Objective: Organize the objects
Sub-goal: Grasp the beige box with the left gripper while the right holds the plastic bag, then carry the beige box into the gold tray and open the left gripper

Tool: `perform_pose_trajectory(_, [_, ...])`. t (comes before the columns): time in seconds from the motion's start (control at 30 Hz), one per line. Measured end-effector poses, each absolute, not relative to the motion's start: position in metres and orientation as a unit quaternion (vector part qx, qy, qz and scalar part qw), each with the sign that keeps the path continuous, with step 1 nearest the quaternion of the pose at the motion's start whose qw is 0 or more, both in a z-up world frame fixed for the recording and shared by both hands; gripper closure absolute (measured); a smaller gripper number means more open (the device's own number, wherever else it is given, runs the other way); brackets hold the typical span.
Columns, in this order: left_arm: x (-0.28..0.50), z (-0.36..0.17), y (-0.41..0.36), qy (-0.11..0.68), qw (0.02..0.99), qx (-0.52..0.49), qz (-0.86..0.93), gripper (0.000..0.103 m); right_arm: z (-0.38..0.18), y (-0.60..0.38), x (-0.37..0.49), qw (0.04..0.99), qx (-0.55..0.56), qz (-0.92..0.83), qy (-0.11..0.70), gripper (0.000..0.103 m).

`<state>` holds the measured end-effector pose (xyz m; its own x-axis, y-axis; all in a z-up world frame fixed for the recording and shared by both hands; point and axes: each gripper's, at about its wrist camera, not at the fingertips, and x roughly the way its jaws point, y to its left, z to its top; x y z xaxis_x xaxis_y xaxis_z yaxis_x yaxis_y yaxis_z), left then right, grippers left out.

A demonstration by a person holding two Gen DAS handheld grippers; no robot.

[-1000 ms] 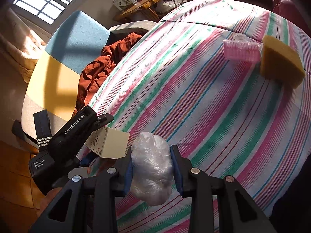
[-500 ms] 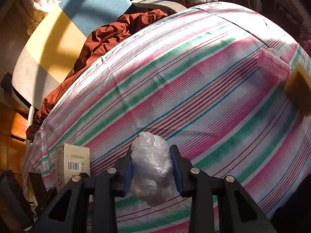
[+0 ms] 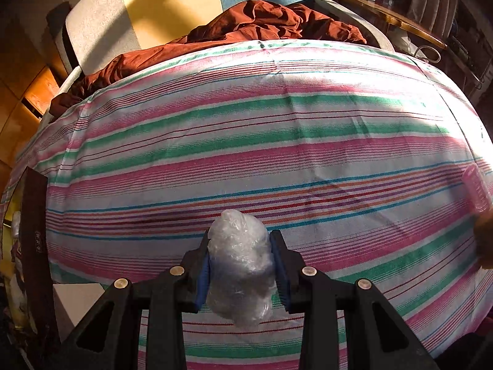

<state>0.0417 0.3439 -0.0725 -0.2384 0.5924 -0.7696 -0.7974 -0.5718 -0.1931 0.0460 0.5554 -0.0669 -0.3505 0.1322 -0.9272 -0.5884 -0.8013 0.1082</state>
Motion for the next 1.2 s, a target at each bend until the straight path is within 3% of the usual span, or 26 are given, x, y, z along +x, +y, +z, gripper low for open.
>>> perform_pose_trajectory(0.57, [0.045, -0.087, 0.346, 0.143, 0.447, -0.386, 0.794, 0.049, -0.076, 0.547, 0.036, 0.236, -0.548, 0.786, 0.164, 0.067])
perform_pose_trajectory(1.0, [0.046, -0.088, 0.346, 0.141, 0.449, -0.382, 0.795, 0.049, -0.080, 0.546, 0.030, 0.237, -0.546, 0.786, 0.169, 0.065])
perform_pose_trajectory(1.2, [0.051, -0.087, 0.355, 0.162, 0.455, -0.382, 0.788, 0.035, -0.080, 0.546, 0.030, 0.237, -0.546, 0.786, 0.170, 0.064])
